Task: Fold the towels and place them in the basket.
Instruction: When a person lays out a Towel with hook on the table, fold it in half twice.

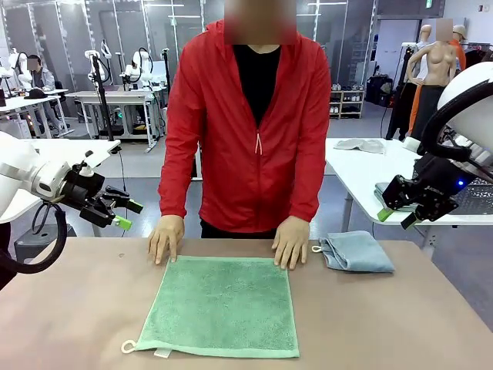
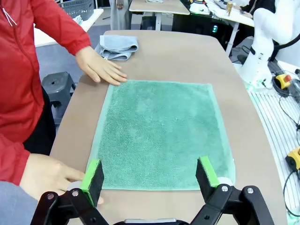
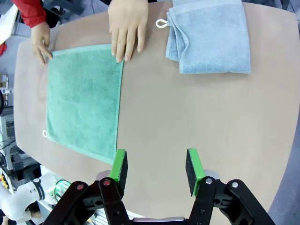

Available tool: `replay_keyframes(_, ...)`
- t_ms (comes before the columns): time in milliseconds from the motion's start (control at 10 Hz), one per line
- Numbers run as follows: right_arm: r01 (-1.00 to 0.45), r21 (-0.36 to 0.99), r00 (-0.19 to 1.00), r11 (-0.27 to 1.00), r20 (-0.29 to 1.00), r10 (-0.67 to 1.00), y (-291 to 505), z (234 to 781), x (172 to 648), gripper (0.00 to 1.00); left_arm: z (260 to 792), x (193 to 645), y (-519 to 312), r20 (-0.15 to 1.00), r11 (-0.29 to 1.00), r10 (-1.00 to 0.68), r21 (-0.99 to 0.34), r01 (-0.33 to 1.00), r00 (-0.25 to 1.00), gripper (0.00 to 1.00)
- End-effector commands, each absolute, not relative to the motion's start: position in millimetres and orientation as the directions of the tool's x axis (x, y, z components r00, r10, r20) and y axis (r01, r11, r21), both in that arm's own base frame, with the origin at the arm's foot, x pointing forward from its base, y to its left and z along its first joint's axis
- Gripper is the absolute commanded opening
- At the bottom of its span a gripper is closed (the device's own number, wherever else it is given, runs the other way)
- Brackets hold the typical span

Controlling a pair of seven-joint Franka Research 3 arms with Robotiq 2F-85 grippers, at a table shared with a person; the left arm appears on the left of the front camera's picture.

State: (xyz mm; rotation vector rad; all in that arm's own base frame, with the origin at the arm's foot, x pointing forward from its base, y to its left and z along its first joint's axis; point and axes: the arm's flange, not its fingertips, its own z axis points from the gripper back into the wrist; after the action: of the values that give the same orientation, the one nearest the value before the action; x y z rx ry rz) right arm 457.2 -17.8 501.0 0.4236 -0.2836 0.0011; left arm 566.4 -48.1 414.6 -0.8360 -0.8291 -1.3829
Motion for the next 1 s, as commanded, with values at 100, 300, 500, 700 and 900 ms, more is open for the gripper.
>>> replay_keyframes(100,-0.060,0.405,0.961,0.912,0.272,-0.058,-18,501,457,0.63,415,566,-48,0.878,0.016,-0.477,-0.014,1.000,0.020,1.00)
replay_keyframes(300,-0.269,0.312,0.918,0.911,0.370,0.144,2,518,447,0.63,465,548,-67,0.846,-0.008,-0.526,0.097,0.995,-0.087,1.00)
replay_keyframes(500,-0.440,0.202,0.844,0.875,0.426,0.326,37,545,432,0.63,528,521,-99,0.764,-0.018,-0.624,0.195,0.981,-0.164,1.00)
replay_keyframes(700,-0.665,0.032,0.675,0.746,0.454,0.582,89,561,414,0.63,567,498,-144,0.575,-0.047,-0.805,0.180,0.983,-0.144,1.00)
replay_keyframes(900,-0.850,-0.138,0.430,0.508,0.374,0.822,151,559,403,0.63,574,478,-178,0.371,-0.055,-0.921,0.180,0.982,-0.119,1.00)
